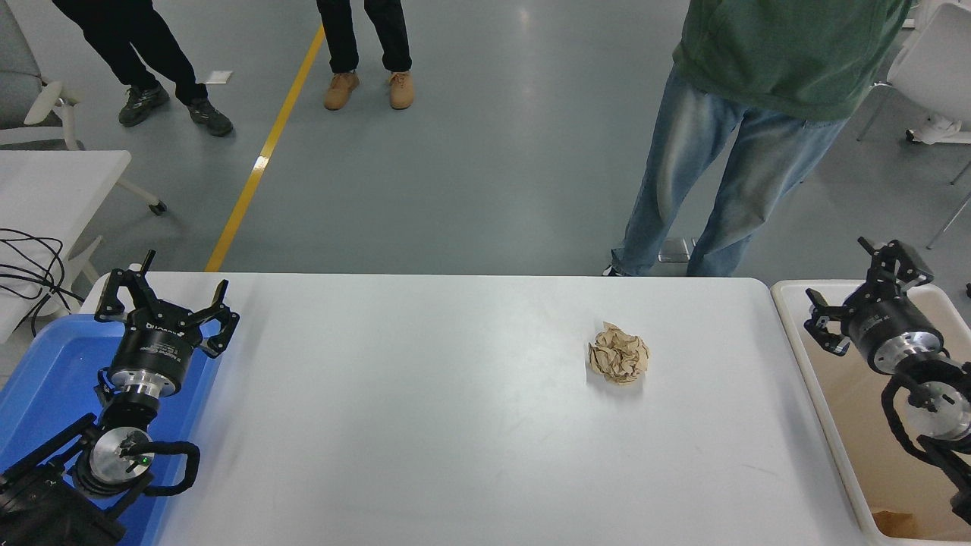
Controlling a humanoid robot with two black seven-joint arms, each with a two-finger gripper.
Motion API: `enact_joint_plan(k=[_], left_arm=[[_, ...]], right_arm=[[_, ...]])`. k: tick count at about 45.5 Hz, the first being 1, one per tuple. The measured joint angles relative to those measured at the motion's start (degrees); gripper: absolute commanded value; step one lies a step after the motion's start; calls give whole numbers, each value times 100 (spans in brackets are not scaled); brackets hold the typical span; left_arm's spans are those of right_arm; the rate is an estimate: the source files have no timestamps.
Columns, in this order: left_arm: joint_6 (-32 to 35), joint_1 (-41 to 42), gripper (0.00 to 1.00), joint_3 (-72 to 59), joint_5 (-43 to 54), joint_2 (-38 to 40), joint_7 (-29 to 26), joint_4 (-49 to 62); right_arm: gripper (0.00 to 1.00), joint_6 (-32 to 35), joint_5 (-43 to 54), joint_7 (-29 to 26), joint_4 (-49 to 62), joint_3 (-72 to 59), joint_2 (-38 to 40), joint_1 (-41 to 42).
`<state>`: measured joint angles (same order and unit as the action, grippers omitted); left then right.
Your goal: Clean the table surface
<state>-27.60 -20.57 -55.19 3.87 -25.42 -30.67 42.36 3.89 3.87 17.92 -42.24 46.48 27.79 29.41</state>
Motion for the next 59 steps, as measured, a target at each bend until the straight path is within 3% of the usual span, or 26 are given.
enact_joint_plan(k=[23, 36, 59], left_arm=[[0, 0, 99, 0, 0, 1, 0, 0], [0, 0, 99, 0, 0, 0, 0, 0], [0, 1, 99, 0, -2, -1, 0, -2]], right_arm=[[100, 41, 46, 90, 5, -46, 30, 22], [100, 127, 617, 47, -365, -597, 403, 201], [100, 118, 1918, 42, -686, -3048, 774, 1782]])
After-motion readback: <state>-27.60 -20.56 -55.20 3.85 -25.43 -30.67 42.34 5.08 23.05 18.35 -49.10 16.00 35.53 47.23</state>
